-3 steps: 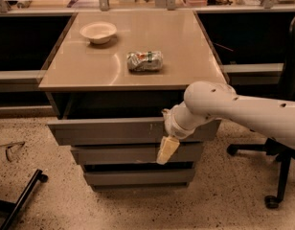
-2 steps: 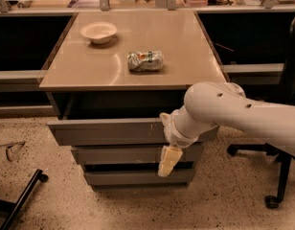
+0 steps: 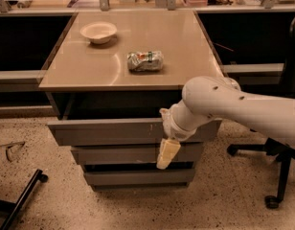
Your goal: Open top drawer
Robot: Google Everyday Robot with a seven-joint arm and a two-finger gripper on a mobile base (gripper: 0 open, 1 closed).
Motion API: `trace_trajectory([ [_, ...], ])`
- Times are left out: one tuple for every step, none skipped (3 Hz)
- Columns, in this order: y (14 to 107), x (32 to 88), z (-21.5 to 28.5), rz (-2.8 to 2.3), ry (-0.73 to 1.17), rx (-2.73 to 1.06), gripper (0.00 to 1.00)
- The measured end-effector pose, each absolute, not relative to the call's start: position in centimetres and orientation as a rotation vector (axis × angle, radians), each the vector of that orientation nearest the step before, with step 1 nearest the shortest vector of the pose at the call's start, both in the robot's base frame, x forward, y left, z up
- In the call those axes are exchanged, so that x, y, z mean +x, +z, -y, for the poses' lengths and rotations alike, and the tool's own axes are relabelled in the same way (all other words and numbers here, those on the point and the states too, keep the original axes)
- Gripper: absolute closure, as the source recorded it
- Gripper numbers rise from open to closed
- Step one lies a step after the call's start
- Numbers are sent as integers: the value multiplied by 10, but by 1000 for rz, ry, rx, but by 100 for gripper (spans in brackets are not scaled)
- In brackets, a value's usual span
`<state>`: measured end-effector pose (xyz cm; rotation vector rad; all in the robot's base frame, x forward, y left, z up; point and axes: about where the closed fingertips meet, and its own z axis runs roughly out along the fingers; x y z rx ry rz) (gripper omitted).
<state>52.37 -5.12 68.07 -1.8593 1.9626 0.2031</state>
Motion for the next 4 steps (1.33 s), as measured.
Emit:
trace_trajectory([
  [663,542,46,-1991,256,-1863,0],
  [648,547,38,-1996,311,-1886,0],
  [653,536,33,-1972,357,-1902,0],
  [680,481,41,-1974,373,-1948,0],
])
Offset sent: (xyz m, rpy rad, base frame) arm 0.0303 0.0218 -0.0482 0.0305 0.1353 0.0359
